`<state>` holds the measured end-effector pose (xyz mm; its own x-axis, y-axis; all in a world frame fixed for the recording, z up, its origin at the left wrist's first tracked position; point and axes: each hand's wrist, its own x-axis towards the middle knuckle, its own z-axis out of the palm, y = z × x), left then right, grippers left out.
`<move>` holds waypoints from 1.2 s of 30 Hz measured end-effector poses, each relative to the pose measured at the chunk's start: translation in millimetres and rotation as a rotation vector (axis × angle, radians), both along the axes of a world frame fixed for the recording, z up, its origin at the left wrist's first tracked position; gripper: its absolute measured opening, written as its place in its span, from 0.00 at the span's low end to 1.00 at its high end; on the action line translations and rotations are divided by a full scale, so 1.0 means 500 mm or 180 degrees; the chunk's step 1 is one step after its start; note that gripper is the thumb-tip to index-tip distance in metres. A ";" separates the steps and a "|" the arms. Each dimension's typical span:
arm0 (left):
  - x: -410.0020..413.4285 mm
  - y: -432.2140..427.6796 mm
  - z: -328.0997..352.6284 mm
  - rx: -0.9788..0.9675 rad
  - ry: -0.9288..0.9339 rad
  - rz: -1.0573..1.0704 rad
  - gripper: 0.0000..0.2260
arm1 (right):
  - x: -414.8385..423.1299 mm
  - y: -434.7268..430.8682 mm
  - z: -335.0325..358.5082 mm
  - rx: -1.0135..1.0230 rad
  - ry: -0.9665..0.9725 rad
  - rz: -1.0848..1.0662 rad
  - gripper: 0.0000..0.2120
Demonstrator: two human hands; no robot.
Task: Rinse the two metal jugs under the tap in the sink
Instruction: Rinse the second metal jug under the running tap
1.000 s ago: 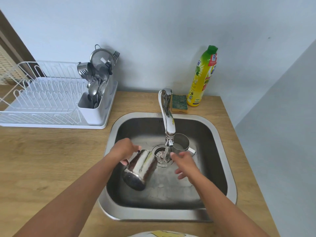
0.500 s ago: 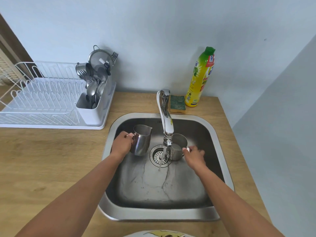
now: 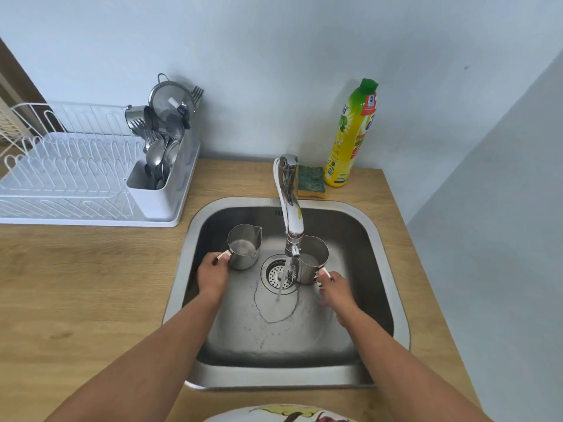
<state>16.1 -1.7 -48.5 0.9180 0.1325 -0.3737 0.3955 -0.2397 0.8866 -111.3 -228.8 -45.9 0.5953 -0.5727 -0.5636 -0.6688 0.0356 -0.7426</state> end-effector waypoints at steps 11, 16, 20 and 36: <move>-0.040 -0.014 0.043 0.0471 0.0009 -0.0115 0.25 | -0.023 0.032 0.049 0.0444 -0.0561 -0.0182 0.12; -0.112 -0.039 0.091 0.0975 -0.0957 -0.0619 0.28 | -0.051 0.041 0.084 0.0431 -0.0646 0.0138 0.12; -0.128 -0.046 0.090 0.0980 -0.0898 -0.1776 0.37 | -0.066 0.044 0.108 0.0175 -0.0657 0.0355 0.10; -0.121 -0.123 0.128 0.0469 -0.0946 -0.2409 0.23 | -0.093 -0.011 0.148 -0.0779 -0.0922 0.0711 0.06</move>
<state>-44.4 -63.2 15.3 0.8365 -0.5327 -0.1282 -0.1657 -0.4690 0.8675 -157.8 -234.2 28.3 0.8332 -0.5078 -0.2188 -0.4029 -0.2865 -0.8693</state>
